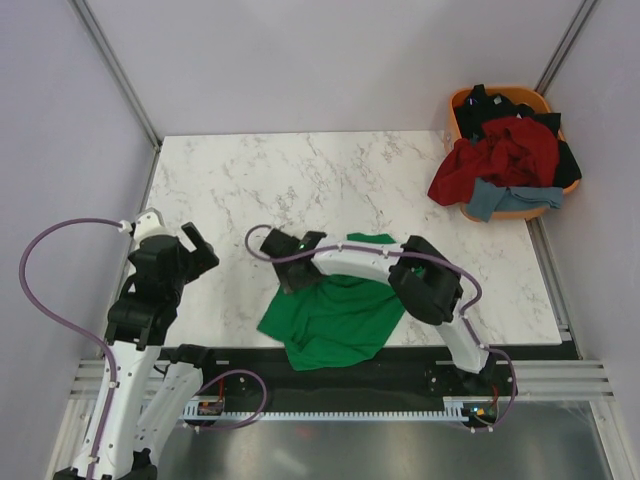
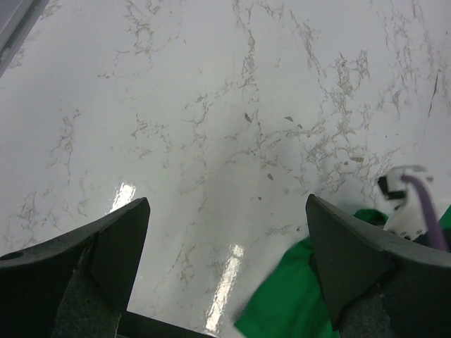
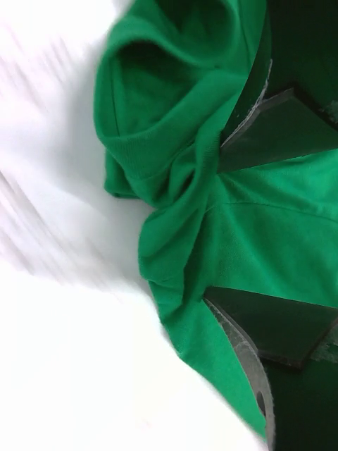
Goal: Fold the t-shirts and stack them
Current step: Flatten the tshirt out
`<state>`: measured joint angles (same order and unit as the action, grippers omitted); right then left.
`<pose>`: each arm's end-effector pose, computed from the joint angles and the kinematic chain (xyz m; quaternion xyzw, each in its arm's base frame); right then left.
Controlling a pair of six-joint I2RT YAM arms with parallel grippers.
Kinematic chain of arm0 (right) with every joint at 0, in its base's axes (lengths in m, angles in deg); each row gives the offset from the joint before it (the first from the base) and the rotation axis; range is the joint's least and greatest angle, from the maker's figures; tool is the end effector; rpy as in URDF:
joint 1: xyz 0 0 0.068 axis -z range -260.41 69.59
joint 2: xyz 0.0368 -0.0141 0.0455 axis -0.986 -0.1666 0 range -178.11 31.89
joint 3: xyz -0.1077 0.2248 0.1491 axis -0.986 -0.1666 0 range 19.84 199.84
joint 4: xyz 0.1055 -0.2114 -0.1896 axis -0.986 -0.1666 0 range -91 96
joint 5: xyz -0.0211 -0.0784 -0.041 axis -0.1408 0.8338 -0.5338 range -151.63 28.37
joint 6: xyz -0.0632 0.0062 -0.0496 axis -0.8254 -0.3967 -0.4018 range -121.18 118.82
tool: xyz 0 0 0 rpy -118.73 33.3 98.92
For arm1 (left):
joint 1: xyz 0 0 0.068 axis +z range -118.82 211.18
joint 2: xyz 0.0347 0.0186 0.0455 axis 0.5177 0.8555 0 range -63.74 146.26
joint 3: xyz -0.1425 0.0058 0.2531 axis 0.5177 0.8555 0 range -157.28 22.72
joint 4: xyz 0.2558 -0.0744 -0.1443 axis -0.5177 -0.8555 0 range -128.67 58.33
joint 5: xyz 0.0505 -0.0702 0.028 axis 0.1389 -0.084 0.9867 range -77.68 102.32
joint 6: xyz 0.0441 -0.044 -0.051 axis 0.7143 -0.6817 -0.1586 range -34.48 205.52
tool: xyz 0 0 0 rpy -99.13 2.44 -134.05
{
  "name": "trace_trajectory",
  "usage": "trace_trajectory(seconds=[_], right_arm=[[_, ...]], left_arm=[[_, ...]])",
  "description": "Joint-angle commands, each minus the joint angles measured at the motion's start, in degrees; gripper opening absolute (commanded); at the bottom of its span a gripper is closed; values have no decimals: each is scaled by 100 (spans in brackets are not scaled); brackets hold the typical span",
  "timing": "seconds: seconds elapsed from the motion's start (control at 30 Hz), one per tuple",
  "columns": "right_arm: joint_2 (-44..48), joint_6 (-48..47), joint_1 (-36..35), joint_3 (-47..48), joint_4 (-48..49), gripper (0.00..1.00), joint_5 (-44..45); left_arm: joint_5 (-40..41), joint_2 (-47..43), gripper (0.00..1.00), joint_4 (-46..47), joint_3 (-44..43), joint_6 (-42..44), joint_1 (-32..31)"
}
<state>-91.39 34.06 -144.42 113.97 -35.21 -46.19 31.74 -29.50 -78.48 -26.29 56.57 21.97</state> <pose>0.2373 0.4448 0.1282 -0.2204 0.9515 0.0430 0.2103 0.1706 -0.0043 0.3300 -0.2283 0.8354 -0.0167 0.4996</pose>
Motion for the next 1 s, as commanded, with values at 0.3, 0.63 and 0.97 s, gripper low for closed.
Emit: trace_trajectory(seconds=[0.3, 0.63, 0.97], right_arm=[[-900, -1521, 1699, 2707, -1003, 77, 65], [-1258, -1266, 1075, 3312, -783, 77, 73], [-2129, -1151, 969, 4113, -678, 71, 108]], left_arm=[[-219, 74, 100, 145, -47, -67, 16], [-413, 83, 100, 225, -38, -14, 16], [-500, 57, 100, 260, -29, 21, 16]])
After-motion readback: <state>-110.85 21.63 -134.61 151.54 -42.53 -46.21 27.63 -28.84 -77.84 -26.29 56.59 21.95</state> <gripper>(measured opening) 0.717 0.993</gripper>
